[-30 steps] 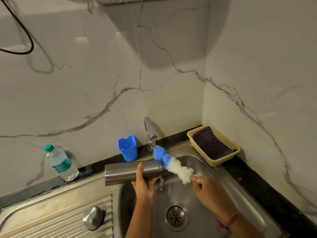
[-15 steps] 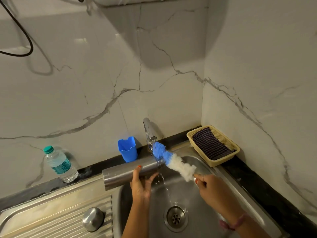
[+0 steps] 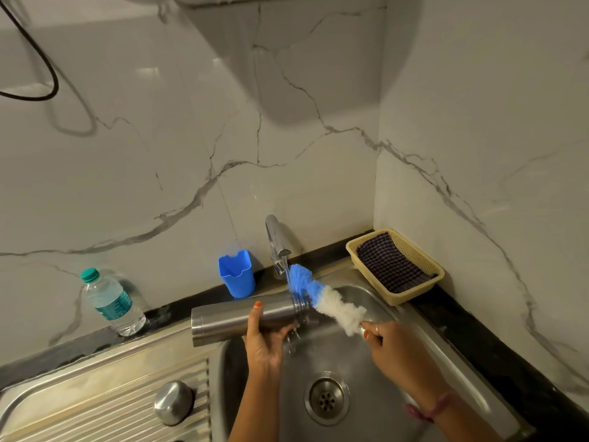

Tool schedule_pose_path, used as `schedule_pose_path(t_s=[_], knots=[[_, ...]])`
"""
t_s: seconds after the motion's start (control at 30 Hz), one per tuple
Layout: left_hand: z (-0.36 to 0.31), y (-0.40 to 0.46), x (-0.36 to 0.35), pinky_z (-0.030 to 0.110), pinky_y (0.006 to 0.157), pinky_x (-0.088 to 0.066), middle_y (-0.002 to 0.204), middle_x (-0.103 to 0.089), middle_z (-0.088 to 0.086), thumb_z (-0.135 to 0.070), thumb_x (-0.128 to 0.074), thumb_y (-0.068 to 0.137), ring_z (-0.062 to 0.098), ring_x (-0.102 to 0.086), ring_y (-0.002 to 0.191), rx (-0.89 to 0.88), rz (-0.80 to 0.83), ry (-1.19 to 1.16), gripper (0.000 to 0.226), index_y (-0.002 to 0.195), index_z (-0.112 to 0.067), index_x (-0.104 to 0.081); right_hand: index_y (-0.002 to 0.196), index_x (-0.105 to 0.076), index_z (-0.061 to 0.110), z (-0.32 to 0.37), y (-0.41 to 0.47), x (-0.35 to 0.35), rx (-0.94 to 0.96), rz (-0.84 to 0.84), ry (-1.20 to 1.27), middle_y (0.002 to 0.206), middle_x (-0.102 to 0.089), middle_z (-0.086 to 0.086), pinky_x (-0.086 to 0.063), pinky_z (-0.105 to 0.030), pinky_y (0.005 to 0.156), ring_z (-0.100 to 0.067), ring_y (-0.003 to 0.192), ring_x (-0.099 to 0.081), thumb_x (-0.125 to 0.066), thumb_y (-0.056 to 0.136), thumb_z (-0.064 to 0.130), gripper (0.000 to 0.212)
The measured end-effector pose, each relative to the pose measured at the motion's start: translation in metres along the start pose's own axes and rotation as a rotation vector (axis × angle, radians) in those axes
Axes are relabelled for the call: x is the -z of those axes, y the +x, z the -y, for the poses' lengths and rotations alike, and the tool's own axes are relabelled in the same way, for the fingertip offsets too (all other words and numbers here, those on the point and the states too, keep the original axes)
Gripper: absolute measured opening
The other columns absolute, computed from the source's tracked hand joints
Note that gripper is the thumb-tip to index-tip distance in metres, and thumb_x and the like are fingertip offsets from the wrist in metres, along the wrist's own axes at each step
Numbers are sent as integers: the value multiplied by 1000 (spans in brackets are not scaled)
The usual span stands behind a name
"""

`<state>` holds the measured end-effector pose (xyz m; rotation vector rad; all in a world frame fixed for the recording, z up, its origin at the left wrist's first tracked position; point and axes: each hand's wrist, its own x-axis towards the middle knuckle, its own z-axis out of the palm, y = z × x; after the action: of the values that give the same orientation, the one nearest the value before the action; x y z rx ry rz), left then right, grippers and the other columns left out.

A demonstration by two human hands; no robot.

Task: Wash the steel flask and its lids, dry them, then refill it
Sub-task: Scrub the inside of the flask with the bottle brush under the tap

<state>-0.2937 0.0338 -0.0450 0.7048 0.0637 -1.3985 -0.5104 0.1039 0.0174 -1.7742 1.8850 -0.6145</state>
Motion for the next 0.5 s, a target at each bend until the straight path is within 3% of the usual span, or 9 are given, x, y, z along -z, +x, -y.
schedule_pose_path(t_s=[0.1, 0.17, 0.3, 0.43, 0.5], knots=[[5, -1, 1, 73, 90, -46, 127, -58, 15, -12, -73, 76, 41, -57, 116, 0, -34, 43, 71, 137, -24, -39, 131, -55, 26, 7, 0, -6, 14, 19, 22, 121, -65, 7, -46, -12, 79, -6, 100, -62, -44, 99, 24, 34], [3, 1, 1, 72, 94, -44, 129, -57, 14, -11, -72, 78, 40, -57, 118, -10, -46, 58, 68, 137, -24, -39, 131, -55, 27, 8, -5, -5, 16, 30, 25, 121, -65, 7, -49, -17, 85, -7, 102, -63, -45, 99, 24, 34], [0, 8, 4, 67, 102, -42, 135, -56, 15, -10, -69, 84, 36, -57, 120, -47, -74, 38, 65, 141, -18, -38, 133, -52, 26, 0, -12, 6, 10, 28, 64, 119, -65, 5, -42, -9, 77, -3, 91, -60, -45, 99, 24, 35], [1, 7, 3, 65, 103, -42, 133, -56, 15, -11, -74, 69, 36, -57, 120, -53, -87, -2, 83, 143, -16, -37, 132, -53, 24, 1, -7, 1, 5, 48, 33, 123, -64, 3, -44, -13, 87, -7, 105, -61, -45, 99, 24, 34], [4, 5, 3, 68, 102, -41, 134, -56, 16, -10, -73, 69, 37, -57, 120, -46, -61, 1, 80, 141, -16, -38, 131, -55, 22, 5, 2, -6, 17, 56, 17, 122, -65, 3, -47, -15, 88, -7, 104, -61, -44, 99, 22, 34]])
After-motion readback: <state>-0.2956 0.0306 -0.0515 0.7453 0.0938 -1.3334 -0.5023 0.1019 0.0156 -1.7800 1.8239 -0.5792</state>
